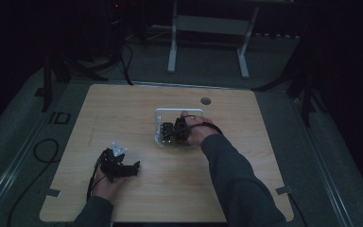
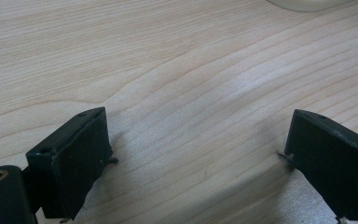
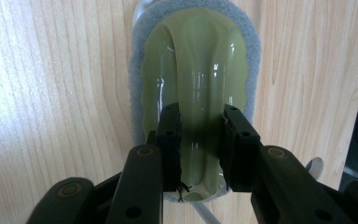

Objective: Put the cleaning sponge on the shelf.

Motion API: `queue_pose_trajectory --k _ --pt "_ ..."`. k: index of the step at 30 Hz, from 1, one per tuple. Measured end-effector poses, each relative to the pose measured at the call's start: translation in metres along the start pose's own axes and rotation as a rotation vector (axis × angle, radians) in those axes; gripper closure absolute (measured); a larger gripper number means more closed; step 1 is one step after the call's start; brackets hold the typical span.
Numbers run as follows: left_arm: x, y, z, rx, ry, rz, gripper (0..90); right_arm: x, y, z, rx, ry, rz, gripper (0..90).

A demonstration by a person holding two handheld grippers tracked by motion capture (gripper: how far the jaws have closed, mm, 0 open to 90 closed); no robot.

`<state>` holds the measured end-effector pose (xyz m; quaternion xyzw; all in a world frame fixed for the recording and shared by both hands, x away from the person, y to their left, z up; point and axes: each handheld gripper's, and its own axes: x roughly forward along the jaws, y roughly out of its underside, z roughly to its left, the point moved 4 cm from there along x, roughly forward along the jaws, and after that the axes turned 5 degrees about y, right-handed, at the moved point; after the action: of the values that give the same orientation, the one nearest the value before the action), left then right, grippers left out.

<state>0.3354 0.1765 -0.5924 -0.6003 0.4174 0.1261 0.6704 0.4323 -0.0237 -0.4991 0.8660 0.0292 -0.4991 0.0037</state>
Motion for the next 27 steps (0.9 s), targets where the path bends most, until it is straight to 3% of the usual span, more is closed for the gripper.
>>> queue_pose_trajectory --k 8,14,21,27 --pt "0.0 0.0 0.0 -0.001 0.0 -0.002 6.7 0.006 -0.001 -0.002 -0.007 0.041 0.014 66.8" --pt "0.0 0.0 0.0 0.0 0.0 -0.001 6.7 0.006 0.004 -0.006 0.041 0.06 0.0 58.7" --pt "0.0 0.0 0.0 0.0 0.0 0.0 6.7 -0.013 0.006 -0.006 0.057 0.081 -0.045 52.3" --pt "0.0 0.0 0.0 0.0 0.0 0.0 6.7 -0.037 0.01 0.002 0.078 0.079 -0.101 46.1"
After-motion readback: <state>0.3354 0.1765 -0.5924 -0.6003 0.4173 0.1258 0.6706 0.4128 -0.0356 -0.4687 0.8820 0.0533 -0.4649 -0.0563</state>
